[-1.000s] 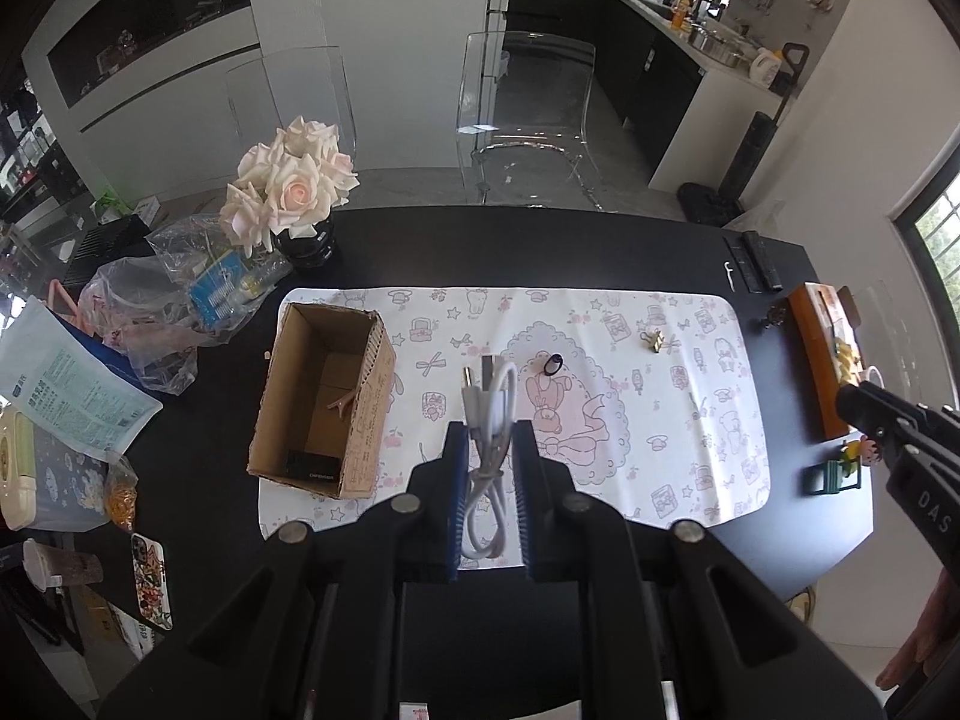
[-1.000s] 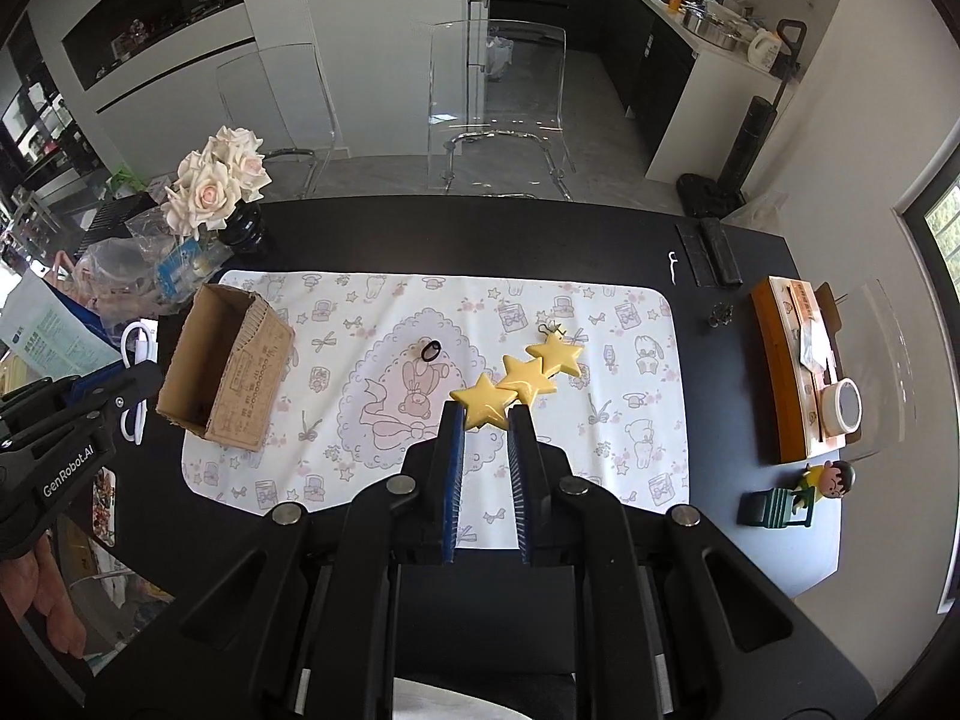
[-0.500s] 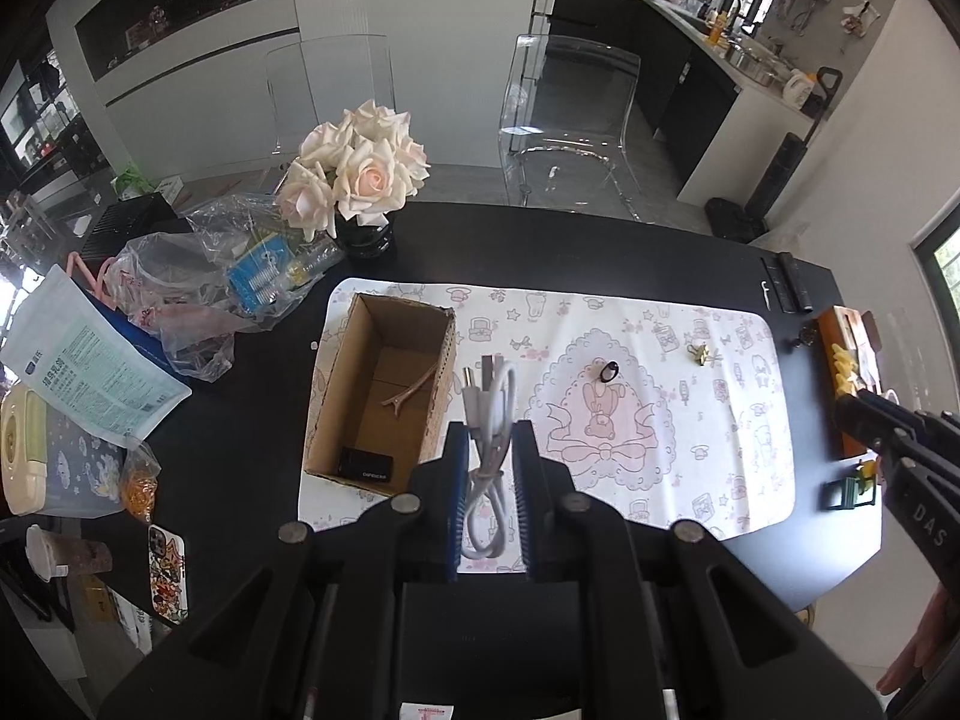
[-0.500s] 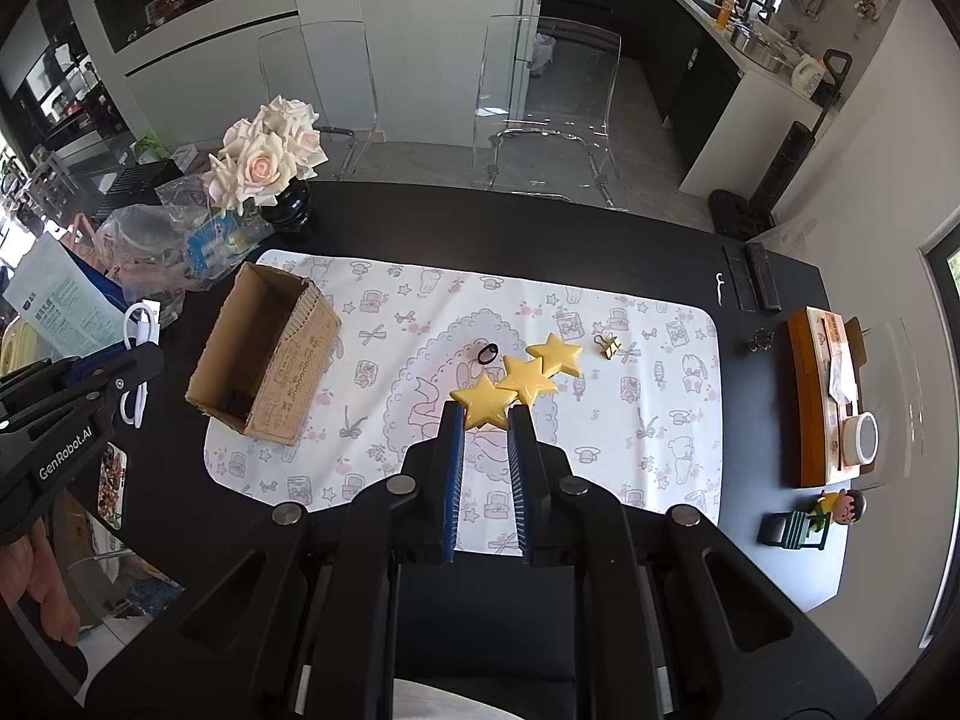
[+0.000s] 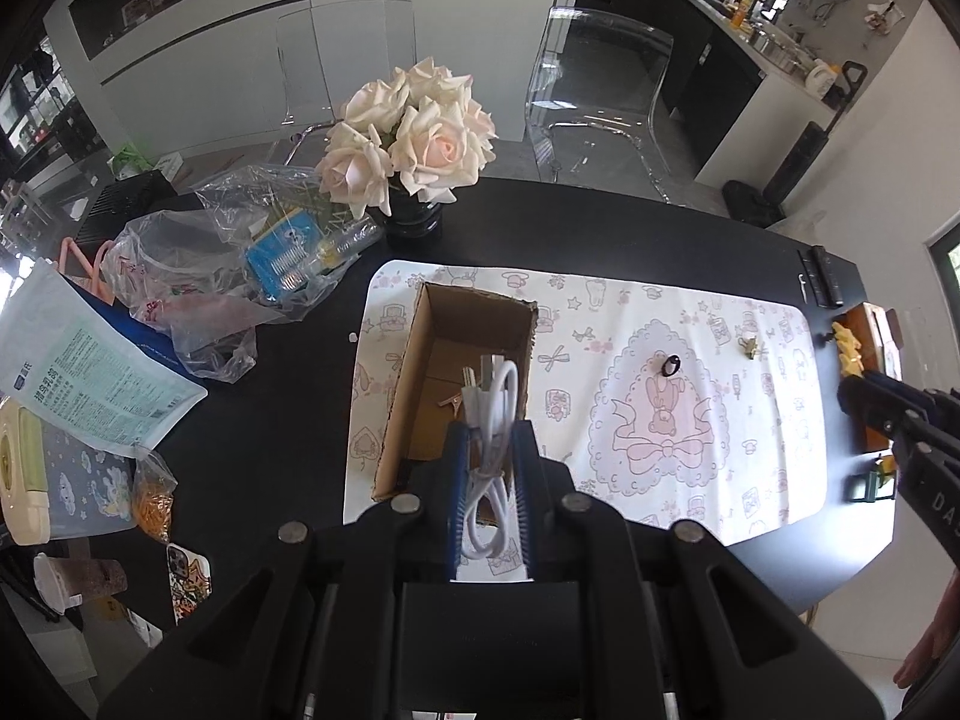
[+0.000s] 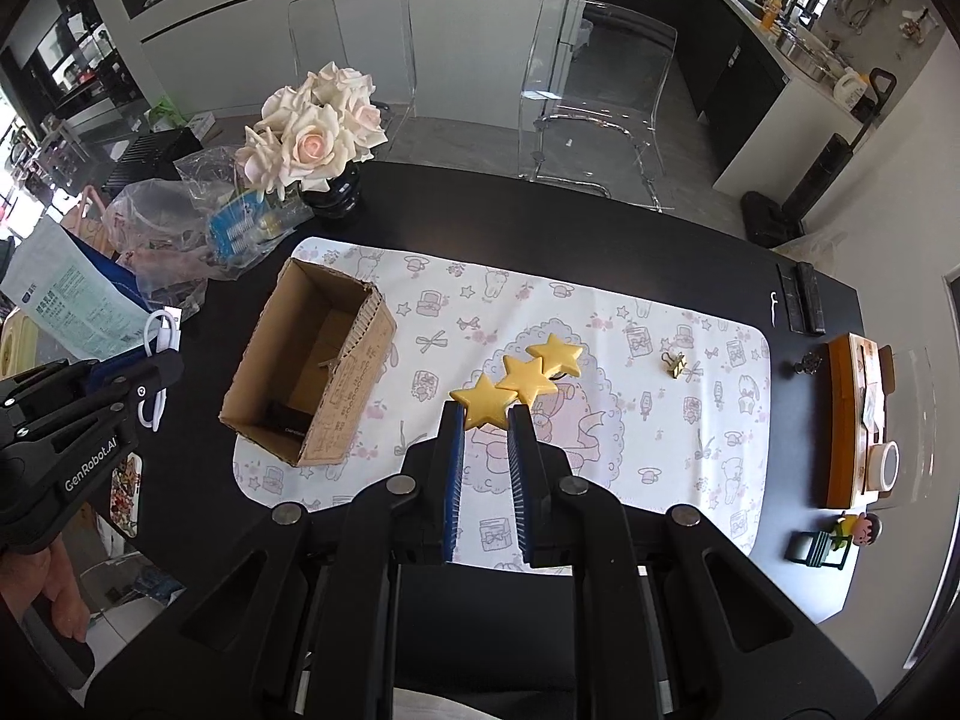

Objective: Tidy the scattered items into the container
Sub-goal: 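Lower the white cable into the box and open the left gripper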

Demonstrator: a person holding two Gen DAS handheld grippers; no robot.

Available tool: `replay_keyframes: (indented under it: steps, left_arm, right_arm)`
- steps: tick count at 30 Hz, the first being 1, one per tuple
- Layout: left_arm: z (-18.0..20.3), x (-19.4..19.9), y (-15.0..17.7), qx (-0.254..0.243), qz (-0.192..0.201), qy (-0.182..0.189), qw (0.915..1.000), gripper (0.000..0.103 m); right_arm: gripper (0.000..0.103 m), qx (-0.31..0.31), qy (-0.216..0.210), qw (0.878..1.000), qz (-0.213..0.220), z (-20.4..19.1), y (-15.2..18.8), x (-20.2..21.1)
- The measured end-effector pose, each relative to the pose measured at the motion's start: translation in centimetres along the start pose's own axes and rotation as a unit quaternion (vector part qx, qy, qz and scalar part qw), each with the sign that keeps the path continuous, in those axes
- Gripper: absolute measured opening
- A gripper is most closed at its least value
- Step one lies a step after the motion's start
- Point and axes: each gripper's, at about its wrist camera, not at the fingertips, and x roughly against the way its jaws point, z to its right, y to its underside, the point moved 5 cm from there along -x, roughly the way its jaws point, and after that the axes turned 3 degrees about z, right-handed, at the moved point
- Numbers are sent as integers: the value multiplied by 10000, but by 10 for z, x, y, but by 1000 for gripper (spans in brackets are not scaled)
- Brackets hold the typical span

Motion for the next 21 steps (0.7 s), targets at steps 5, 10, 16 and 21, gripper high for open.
replay_keyframes:
  steps: [5,10,16,21]
  left_arm:
    - [-17,-19,-5,145,-146,66,9998,15]
    - [-30,-36,-8,268,-278,144,9991,15]
    - [-37,-47,-11,390,-369,222,9983,15]
    - [-36,-53,-12,439,-421,316,9976,15]
  right_arm:
    - [15,106,-29,9998,-155,-65,-38,4]
    - [15,180,-38,9993,-316,-83,-40,-6]
    - [15,233,-11,9987,-442,-25,-29,-49]
    - [15,291,12,9984,-492,21,-32,-74]
